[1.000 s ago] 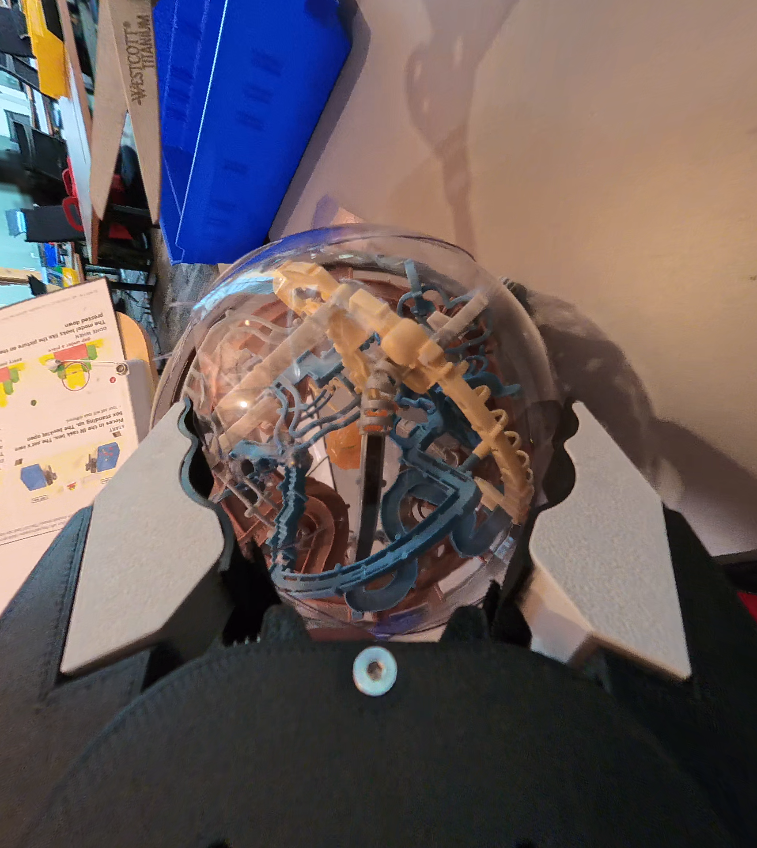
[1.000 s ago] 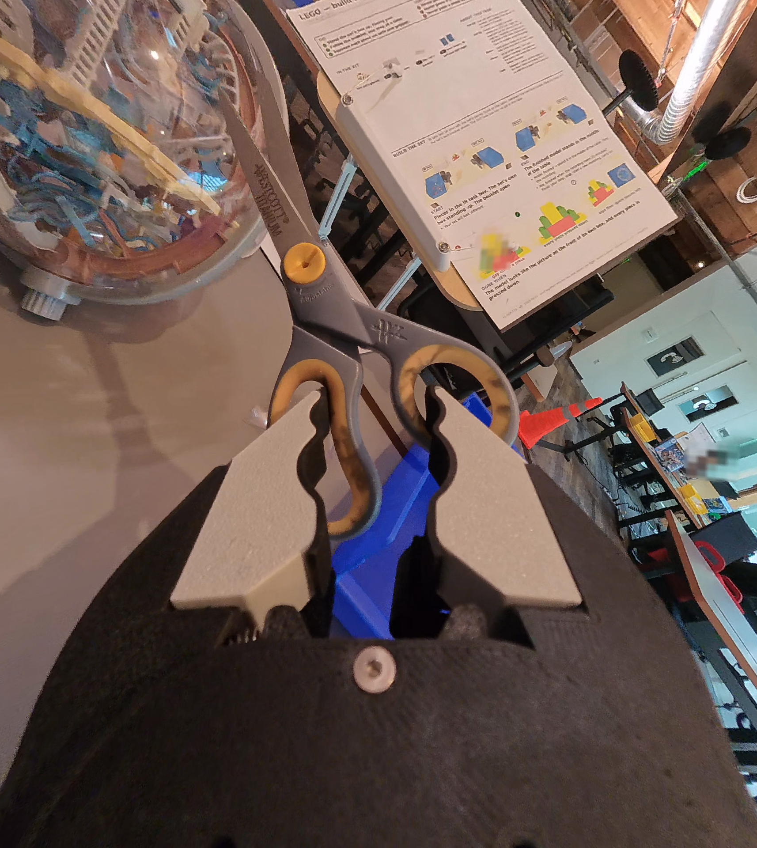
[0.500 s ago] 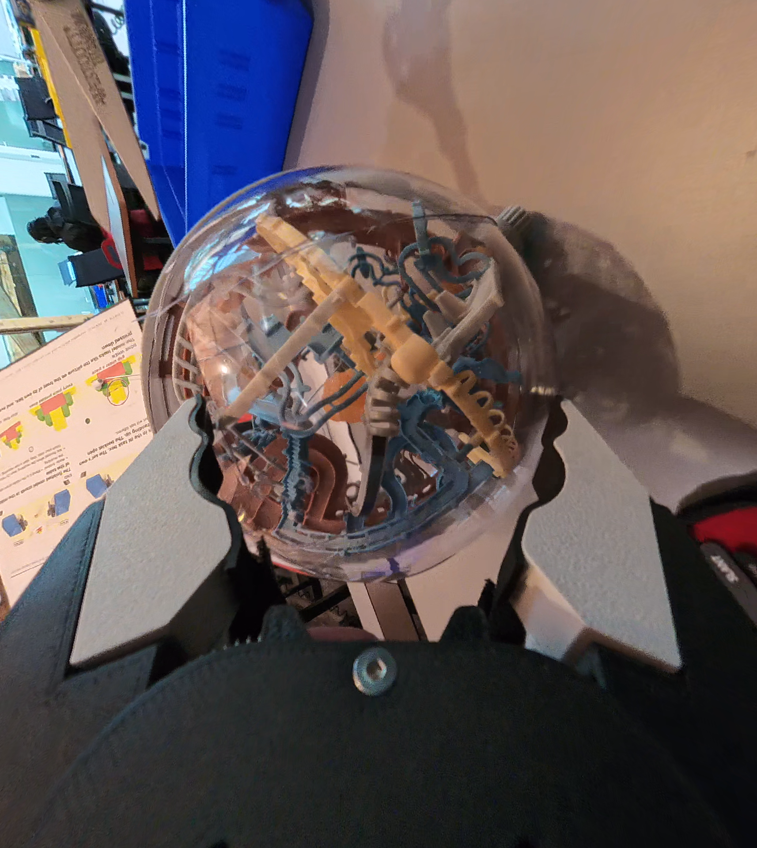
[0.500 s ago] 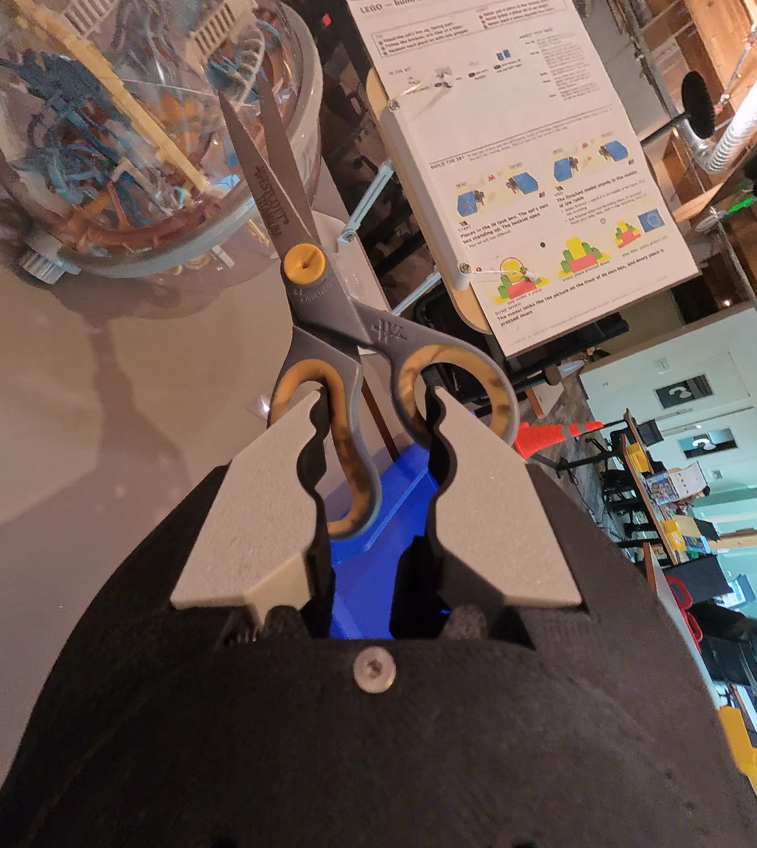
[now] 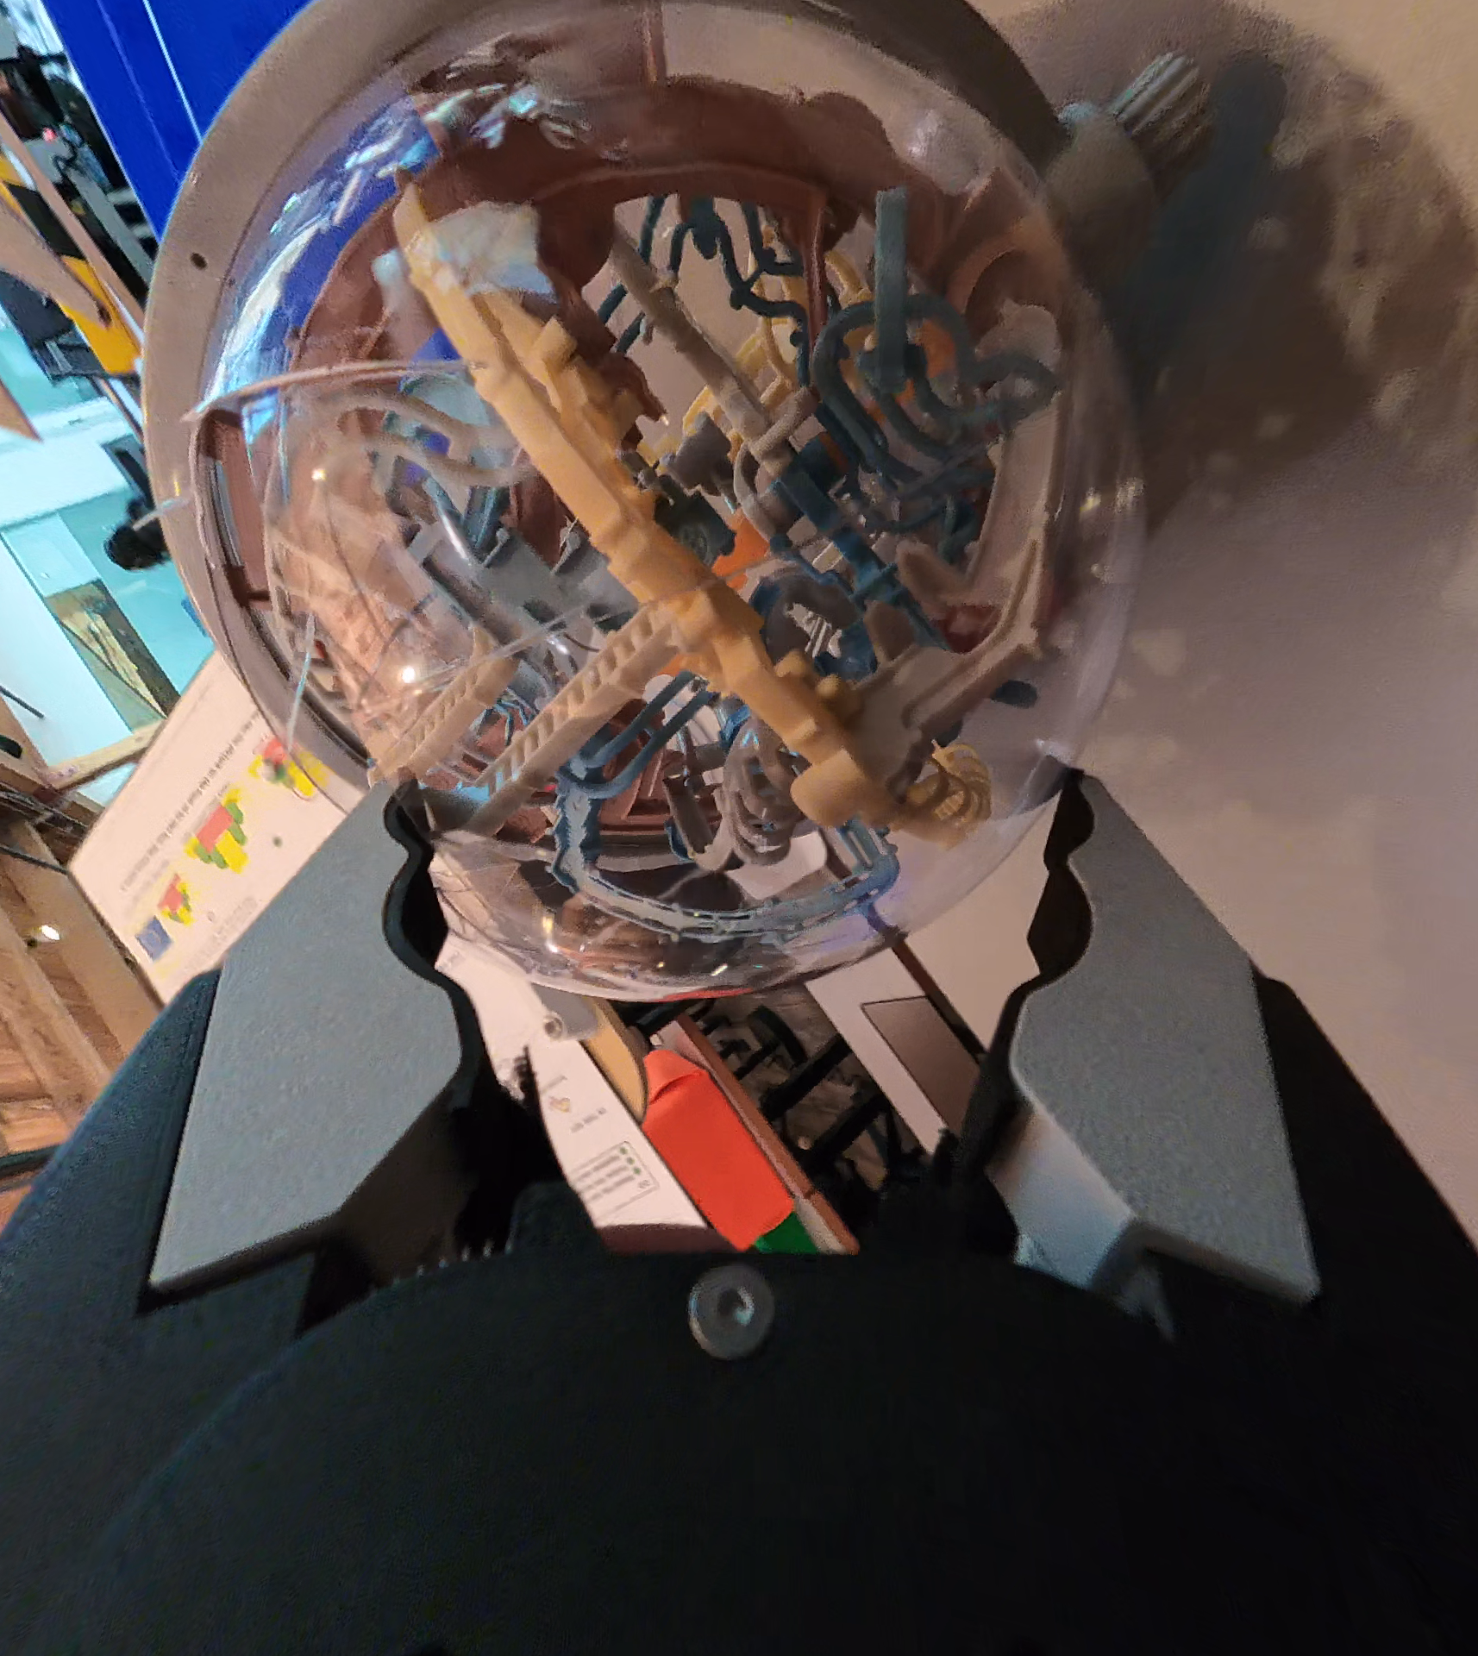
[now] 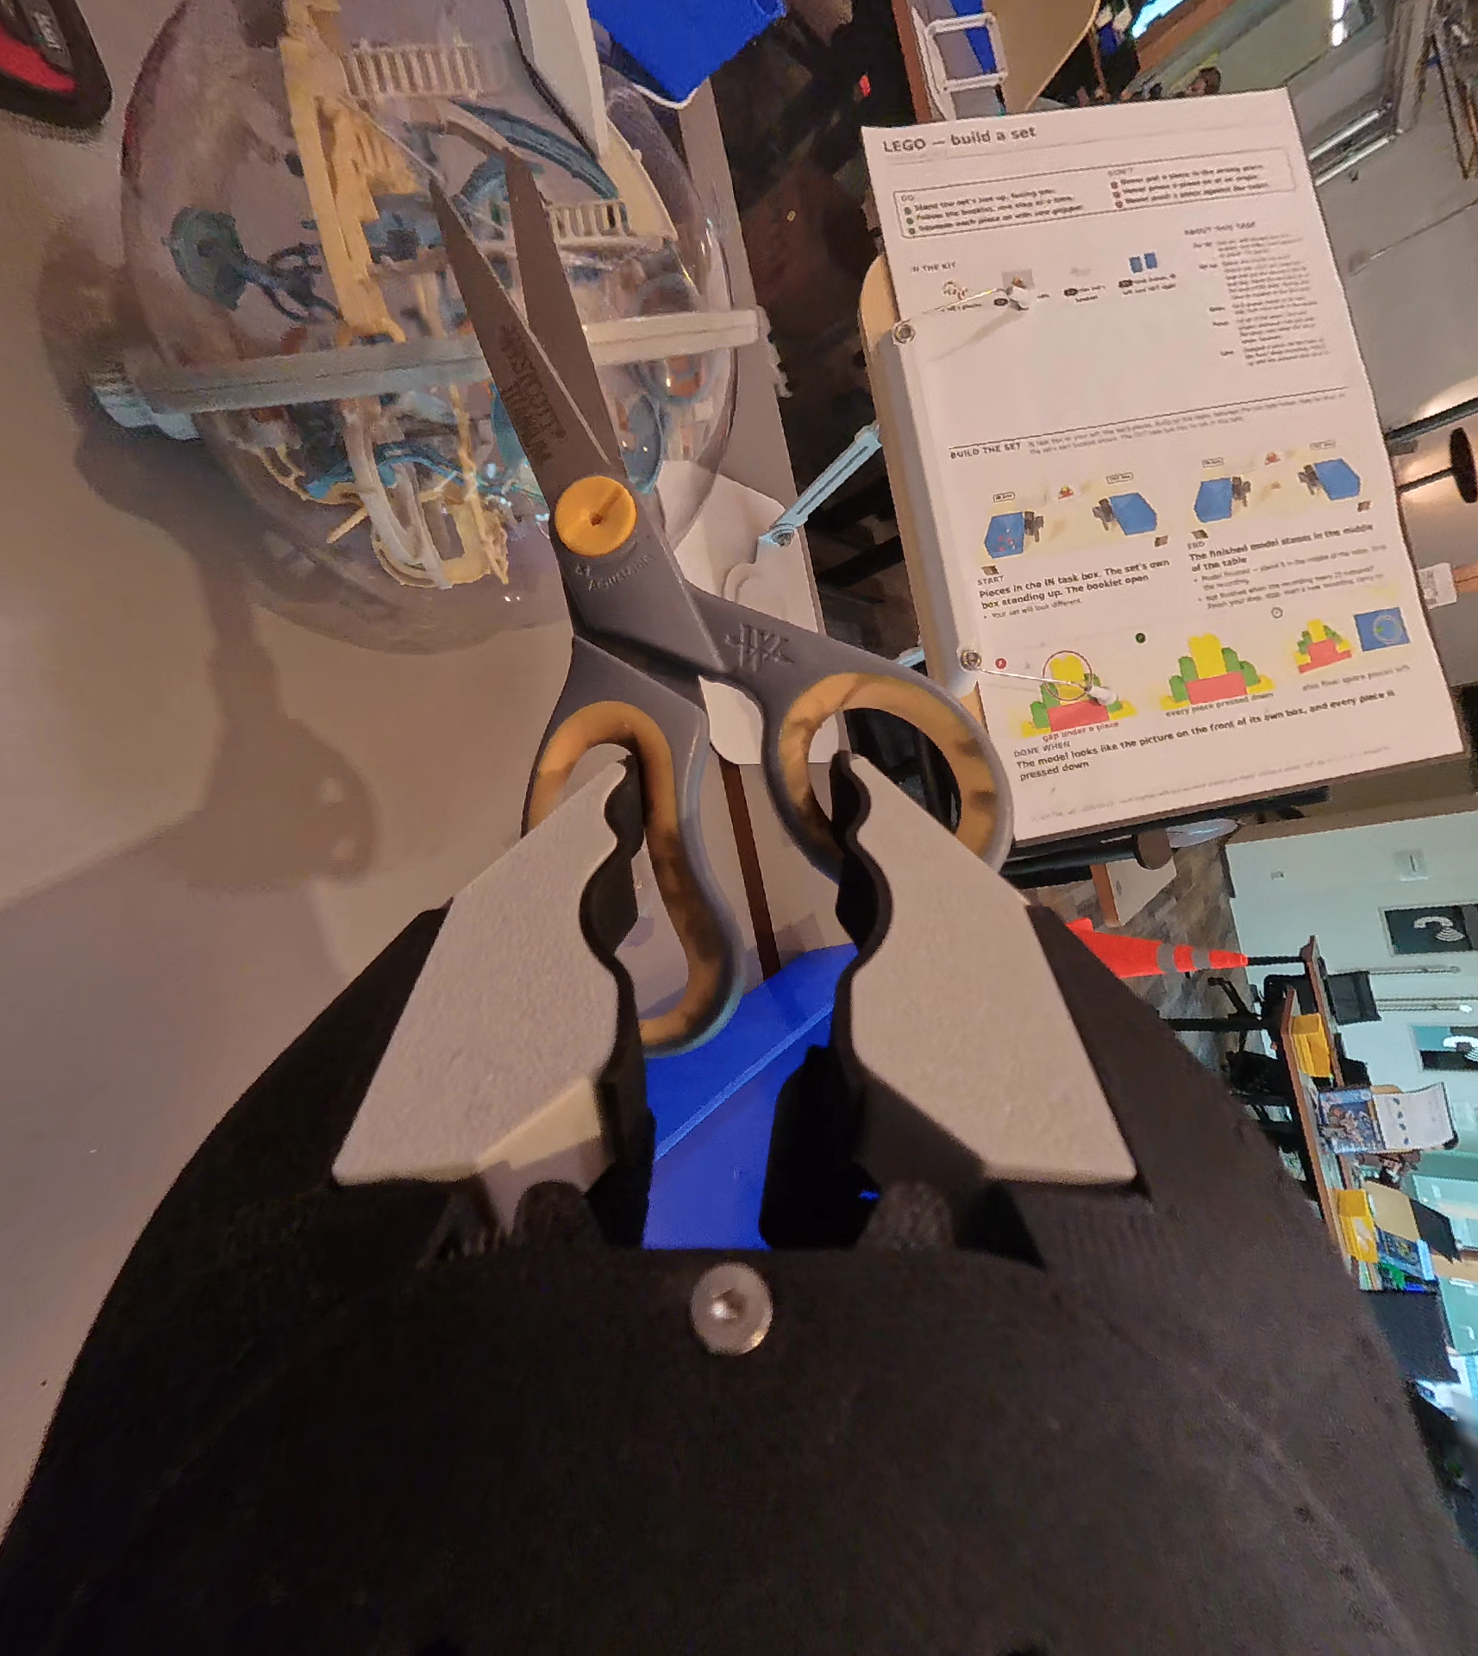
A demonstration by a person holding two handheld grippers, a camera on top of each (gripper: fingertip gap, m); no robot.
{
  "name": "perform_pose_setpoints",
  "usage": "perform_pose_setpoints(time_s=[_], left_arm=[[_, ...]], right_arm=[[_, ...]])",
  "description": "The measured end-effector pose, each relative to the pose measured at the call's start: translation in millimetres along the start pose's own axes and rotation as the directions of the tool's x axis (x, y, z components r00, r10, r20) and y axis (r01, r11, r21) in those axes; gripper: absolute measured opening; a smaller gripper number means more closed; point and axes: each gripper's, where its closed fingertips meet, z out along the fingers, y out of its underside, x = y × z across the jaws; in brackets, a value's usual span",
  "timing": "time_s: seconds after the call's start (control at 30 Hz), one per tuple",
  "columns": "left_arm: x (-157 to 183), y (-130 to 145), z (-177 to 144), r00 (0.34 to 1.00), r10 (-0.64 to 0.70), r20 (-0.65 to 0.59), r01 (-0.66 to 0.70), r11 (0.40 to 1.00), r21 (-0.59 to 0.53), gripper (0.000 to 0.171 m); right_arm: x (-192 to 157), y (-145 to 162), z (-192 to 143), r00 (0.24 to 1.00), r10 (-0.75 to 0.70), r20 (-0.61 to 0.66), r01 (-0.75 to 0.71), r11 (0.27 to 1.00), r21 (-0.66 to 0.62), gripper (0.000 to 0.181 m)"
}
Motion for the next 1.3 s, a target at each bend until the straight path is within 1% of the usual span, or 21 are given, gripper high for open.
perform_pose_setpoints(time_s=[0.13, 0.3, 0.43, 0.53, 0.63, 0.87, 1.1, 1.23, 1.3], left_arm=[[-11.6, -5.0, 8.7, 0.995, 0.103, -0.001, -0.103, 0.995, -0.008, 0.131], [-23.0, -15.0, 14.5, 0.974, 0.226, 0.007, -0.226, 0.973, -0.036, 0.129], [-28.6, -23.1, 16.6, 0.963, 0.270, 0.011, -0.269, 0.962, -0.047, 0.128], [-31.1, -25.4, 18.4, 0.960, 0.281, 0.010, -0.280, 0.959, -0.048, 0.128], [-33.0, -27.3, 19.9, 0.957, 0.289, 0.011, -0.288, 0.956, -0.050, 0.128], [-33.6, -28.5, 20.3, 0.957, 0.290, 0.005, -0.289, 0.956, -0.055, 0.128], [-35.2, -28.9, 21.9, 0.955, 0.297, 0.009, -0.296, 0.953, -0.066, 0.128], [-36.0, -29.7, 22.2, 0.954, 0.299, 0.008, -0.297, 0.952, -0.071, 0.128], [-36.1, -29.9, 22.3, 0.953, 0.303, 0.010, -0.301, 0.951, -0.077, 0.128]], right_arm=[[2.9, 2.3, -1.1, 0.999, -0.030, 0.024, 0.031, 0.999, -0.031, 0.039], [-3.9, 8.6, -5.7, 0.993, -0.058, 0.103, 0.064, 0.996, -0.060, 0.039], [-11.5, 13.6, -9.5, 0.986, -0.054, 0.158, 0.066, 0.995, -0.072, 0.039], [-12.6, 20.2, -12.7, 0.983, -0.037, 0.182, 0.058, 0.992, -0.111, 0.038], [-10.5, 21.9, -16.8, 0.977, 0.011, 0.211, 0.017, 0.991, -0.131, 0.039], [-0.5, 24.4, -21.7, 0.961, 0.044, 0.273, 0.017, 0.976, -0.217, 0.038], [10.1, 17.7, -24.3, 0.932, 0.050, 0.358, 0.086, 0.932, -0.352, 0.036], [8.4, 9.2, -23.7, 0.893, 0.078, 0.444, 0.131, 0.898, -0.419, 0.036], [8.1, 8.3, -21.6, 0.876, 0.079, 0.476, 0.174, 0.868, -0.464, 0.036]])
